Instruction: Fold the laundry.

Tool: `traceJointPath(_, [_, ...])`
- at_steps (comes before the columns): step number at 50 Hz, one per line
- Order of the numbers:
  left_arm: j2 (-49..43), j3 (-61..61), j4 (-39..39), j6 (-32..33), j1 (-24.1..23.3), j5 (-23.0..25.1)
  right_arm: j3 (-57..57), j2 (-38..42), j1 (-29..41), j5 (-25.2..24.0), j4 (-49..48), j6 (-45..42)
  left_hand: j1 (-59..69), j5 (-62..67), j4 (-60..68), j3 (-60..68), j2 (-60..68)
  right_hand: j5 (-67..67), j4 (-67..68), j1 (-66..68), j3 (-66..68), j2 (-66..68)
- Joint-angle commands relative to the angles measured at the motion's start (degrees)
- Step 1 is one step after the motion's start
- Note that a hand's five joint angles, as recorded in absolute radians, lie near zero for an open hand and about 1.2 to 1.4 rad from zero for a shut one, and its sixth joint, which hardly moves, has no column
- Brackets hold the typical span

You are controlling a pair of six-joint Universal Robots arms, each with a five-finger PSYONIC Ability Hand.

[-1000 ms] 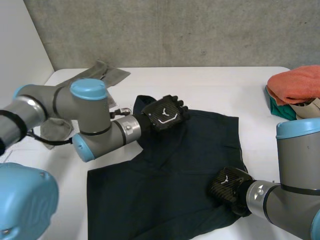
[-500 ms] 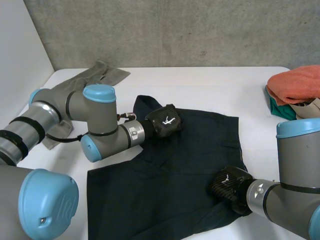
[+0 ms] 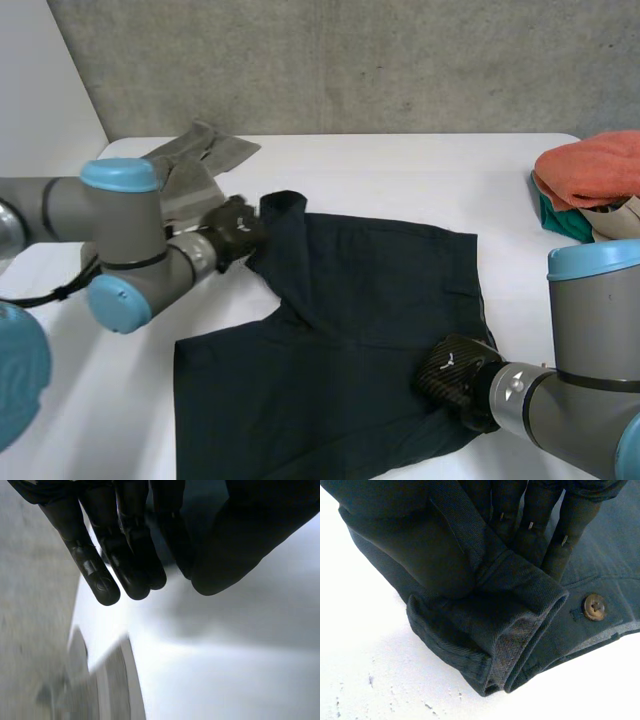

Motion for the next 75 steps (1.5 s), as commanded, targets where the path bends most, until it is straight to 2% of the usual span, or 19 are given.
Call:
traceJointPath(1, [6.4, -9.7, 3.1, -1.8, 1.6, -8.3, -0.2, -0.1, 0.7, 0.0, -0.2, 1.7, 13.0, 13.1, 11.3, 11.8, 11.5, 11.4, 11.3, 13.7, 11.7, 11.4])
traceJointPath(9, [10.4, -13.8, 5.5, -5.6, -0.7, -15.8, -0.7, 0.0, 1.0, 0.2, -1.6, 4.8, 13.0, 13.1, 11.3, 11.8, 11.5, 11.4, 11.3, 13.7, 11.7, 11.4])
traceJointPath(12, [11.5, -14.2, 5.7, -6.7, -1.4, -15.7, -0.7, 0.0, 1.0, 0.2, -1.7, 4.8, 13.0, 13.1, 11.3, 11.8, 11.5, 11.4, 11.3, 13.7, 11.7, 11.4])
traceJointPath(14, [12.1, -14.3, 6.9, -9.2, -2.2, -12.8, -0.7, -0.2, 1.0, 0.3, -1.9, 4.8, -7.3, -7.3, -9.1, -8.6, -8.8, 11.4, 11.3, 13.7, 11.7, 11.4])
traceJointPath(16, [12.4, -14.6, 8.9, -13.0, -3.1, -8.0, -0.8, -0.2, 0.9, 0.3, -2.1, 5.0, -44.3, -44.2, -46.0, -45.5, -45.8, 11.4, 11.3, 13.7, 11.7, 11.4])
traceJointPath(17, [12.1, -14.2, 10.3, -15.8, -3.2, -4.5, -0.8, -0.2, 0.9, 0.3, -2.1, 4.9, -48.1, -48.1, -49.9, -49.4, -49.6, 11.4, 11.3, 13.7, 11.7, 11.4])
traceJointPath(23, [7.6, -11.6, 12.3, -21.7, -2.4, 5.4, -0.7, -0.6, 0.8, 0.4, -2.1, 4.8, -42.5, -42.4, -44.2, -43.7, -44.0, 11.4, 11.3, 13.7, 11.7, 11.4])
traceJointPath(27, [4.6, -9.6, 12.7, -22.0, -1.8, 8.0, -0.8, -0.3, 0.8, 0.4, -2.1, 4.8, -37.6, -37.6, -39.3, -38.9, -39.1, 11.4, 11.3, 13.7, 11.7, 11.4])
traceJointPath(36, [-1.1, -5.1, 12.4, -23.8, -1.7, 9.7, -0.9, -0.1, 0.4, 0.4, -2.3, 4.7, -27.5, -27.5, -29.2, -28.8, -29.0, 11.4, 11.3, 13.7, 11.7, 11.4])
traceJointPath(39, [-1.7, -4.5, 12.7, -23.5, -1.9, 9.3, -0.9, -0.1, 0.2, 0.5, -2.3, 4.6, -9.7, -9.7, -11.5, -11.0, -11.2, 11.4, 11.3, 13.7, 11.7, 11.4])
traceJointPath(41, [-1.2, -4.6, 12.7, -23.3, -1.9, 8.7, -0.9, -0.1, 0.2, 0.5, -2.3, 4.5, 10.4, 10.5, 8.7, 9.2, 8.9, 11.4, 11.3, 13.7, 11.7, 11.4])
traceJointPath(42, [-0.2, -5.1, 13.0, -23.3, -2.0, 7.4, -0.9, -0.1, 0.2, 0.5, -2.3, 4.4, 13.0, 13.0, 11.3, 11.8, 11.5, 11.4, 11.3, 13.7, 11.7, 11.4])
traceJointPath(49, [3.8, -9.4, 13.2, -21.2, -2.7, -3.3, -0.8, -0.1, 0.6, 0.6, -2.3, 4.4, 13.0, 13.1, 11.3, 11.8, 11.5, 11.4, 11.3, 13.7, 11.7, 11.4])
traceJointPath(57, [6.8, -15.8, 11.5, -9.6, -2.3, -14.0, -0.9, -1.1, 0.8, 0.6, -1.9, 5.0, 13.0, 13.1, 11.3, 11.8, 11.5, 11.4, 11.3, 13.7, 11.7, 11.4])
traceJointPath(64, [8.7, -17.1, 10.7, -7.2, -2.4, -19.3, -0.9, -1.6, 0.8, 0.6, -2.0, 6.2, 13.0, 13.1, 11.3, 11.8, 11.5, 11.4, 11.3, 13.7, 11.7, 11.4])
traceJointPath(71, [12.7, -16.6, 5.4, -10.9, -4.4, -21.7, -1.1, -1.6, 0.9, 0.4, -2.3, 7.1, 13.0, 13.1, 11.3, 11.8, 11.5, 11.4, 11.3, 13.7, 11.7, 11.4])
traceJointPath(72, [13.2, -16.5, 4.8, -11.5, -4.5, -21.7, -1.2, -1.6, 0.9, 0.5, -2.3, 7.3, 7.1, 7.1, 5.3, 5.8, 5.6, 11.4, 11.3, 13.7, 11.7, 11.4])
traceJointPath(73, [14.2, -16.2, 3.8, -12.8, -5.0, -21.6, -1.6, -1.5, 1.0, 0.5, -2.4, 7.9, -21.0, -20.9, -22.7, -22.2, -22.5, 11.4, 11.3, 13.7, 11.7, 11.4])
traceJointPath(75, [15.6, -16.5, 3.0, -14.4, -5.3, -21.7, -2.0, -1.4, 1.1, 0.4, -2.5, 8.9, -45.6, -45.5, -47.3, -46.8, -47.1, 11.4, 11.3, 13.7, 11.7, 11.4])
